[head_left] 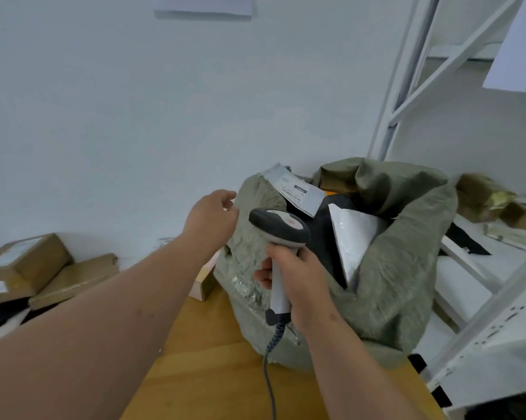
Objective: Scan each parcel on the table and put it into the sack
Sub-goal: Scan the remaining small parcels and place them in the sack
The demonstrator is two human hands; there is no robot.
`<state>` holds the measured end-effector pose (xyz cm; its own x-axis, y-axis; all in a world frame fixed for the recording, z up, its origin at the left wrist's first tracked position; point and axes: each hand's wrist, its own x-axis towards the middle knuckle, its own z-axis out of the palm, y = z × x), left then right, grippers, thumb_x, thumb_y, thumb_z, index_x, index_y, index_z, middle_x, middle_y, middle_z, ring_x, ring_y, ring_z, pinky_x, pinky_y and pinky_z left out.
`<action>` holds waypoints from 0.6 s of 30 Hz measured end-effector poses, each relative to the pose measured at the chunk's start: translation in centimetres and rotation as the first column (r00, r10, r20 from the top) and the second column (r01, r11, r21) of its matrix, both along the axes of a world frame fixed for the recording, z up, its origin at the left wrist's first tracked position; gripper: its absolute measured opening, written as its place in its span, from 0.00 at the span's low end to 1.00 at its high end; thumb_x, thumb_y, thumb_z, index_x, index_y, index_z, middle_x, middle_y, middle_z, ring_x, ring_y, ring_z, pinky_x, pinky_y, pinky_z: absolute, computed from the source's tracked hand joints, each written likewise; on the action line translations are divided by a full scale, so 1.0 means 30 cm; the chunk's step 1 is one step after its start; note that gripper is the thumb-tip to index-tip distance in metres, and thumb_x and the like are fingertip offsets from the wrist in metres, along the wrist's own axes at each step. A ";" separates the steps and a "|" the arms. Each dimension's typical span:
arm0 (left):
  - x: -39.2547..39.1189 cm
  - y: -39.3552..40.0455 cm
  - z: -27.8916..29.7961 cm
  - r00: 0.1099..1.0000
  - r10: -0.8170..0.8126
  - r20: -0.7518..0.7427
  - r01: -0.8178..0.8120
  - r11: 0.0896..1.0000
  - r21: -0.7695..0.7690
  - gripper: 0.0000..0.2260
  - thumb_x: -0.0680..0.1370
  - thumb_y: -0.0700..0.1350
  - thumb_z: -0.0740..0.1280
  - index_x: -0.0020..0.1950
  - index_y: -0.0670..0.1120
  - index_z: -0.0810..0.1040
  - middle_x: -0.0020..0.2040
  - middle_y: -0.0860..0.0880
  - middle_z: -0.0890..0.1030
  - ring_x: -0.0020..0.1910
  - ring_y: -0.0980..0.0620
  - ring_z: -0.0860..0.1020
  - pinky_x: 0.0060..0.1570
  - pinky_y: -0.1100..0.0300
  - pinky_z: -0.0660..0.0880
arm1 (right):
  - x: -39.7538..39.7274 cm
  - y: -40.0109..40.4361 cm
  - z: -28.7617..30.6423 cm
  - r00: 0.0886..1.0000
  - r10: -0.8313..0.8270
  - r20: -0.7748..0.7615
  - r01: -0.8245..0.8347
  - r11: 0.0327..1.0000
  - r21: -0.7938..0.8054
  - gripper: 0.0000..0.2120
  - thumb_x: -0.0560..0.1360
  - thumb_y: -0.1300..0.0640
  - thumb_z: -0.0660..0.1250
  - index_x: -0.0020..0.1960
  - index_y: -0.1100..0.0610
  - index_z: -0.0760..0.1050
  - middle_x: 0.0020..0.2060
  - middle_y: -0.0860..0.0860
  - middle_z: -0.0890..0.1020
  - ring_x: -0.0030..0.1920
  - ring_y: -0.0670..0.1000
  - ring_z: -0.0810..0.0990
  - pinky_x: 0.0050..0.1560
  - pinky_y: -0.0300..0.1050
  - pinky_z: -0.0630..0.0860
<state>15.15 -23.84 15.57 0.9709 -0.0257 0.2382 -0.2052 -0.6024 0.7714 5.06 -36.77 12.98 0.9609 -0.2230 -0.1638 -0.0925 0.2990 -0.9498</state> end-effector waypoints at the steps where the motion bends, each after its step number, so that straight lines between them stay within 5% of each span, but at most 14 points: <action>1: -0.003 0.034 -0.012 1.000 0.021 -0.007 -0.021 1.000 -0.007 0.16 0.81 0.44 0.62 0.69 0.49 0.74 0.59 0.51 0.79 0.53 0.47 0.80 0.57 0.49 0.78 | 0.007 0.022 -0.008 1.000 0.003 -0.006 -0.003 1.000 -0.008 0.03 0.77 0.61 0.67 0.48 0.60 0.76 0.35 0.55 0.78 0.33 0.52 0.81 0.39 0.47 0.78; 8: -0.025 0.348 -0.149 0.980 0.153 -0.127 -0.152 0.988 0.021 0.17 0.81 0.45 0.63 0.70 0.49 0.73 0.61 0.50 0.79 0.54 0.49 0.80 0.57 0.52 0.77 | 0.044 0.239 -0.083 0.990 0.109 -0.090 -0.118 0.987 -0.106 0.03 0.77 0.60 0.68 0.50 0.58 0.76 0.34 0.53 0.80 0.36 0.53 0.83 0.40 0.48 0.78; 13: -0.043 0.606 -0.293 0.942 0.224 -0.249 -0.219 0.975 0.047 0.16 0.81 0.44 0.63 0.69 0.47 0.74 0.53 0.51 0.79 0.44 0.54 0.78 0.38 0.62 0.74 | 0.081 0.453 -0.192 0.966 0.140 -0.216 -0.186 0.960 -0.211 0.07 0.77 0.57 0.69 0.50 0.61 0.77 0.36 0.56 0.81 0.33 0.51 0.81 0.32 0.42 0.76; 18: -0.064 0.854 -0.454 0.879 0.272 -0.391 -0.254 0.962 0.096 0.17 0.82 0.46 0.62 0.71 0.47 0.73 0.58 0.47 0.80 0.44 0.53 0.77 0.36 0.62 0.71 | 0.127 0.650 -0.285 0.948 0.132 -0.290 -0.214 0.938 -0.272 0.06 0.77 0.57 0.68 0.43 0.58 0.77 0.31 0.51 0.81 0.34 0.51 0.83 0.34 0.44 0.77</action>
<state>13.24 1.79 1.96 0.9562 0.2423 -0.1640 0.2831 -0.6241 0.7282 8.87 -17.25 4.43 0.9197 -0.1347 -0.3687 -0.3763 -0.0351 -0.9259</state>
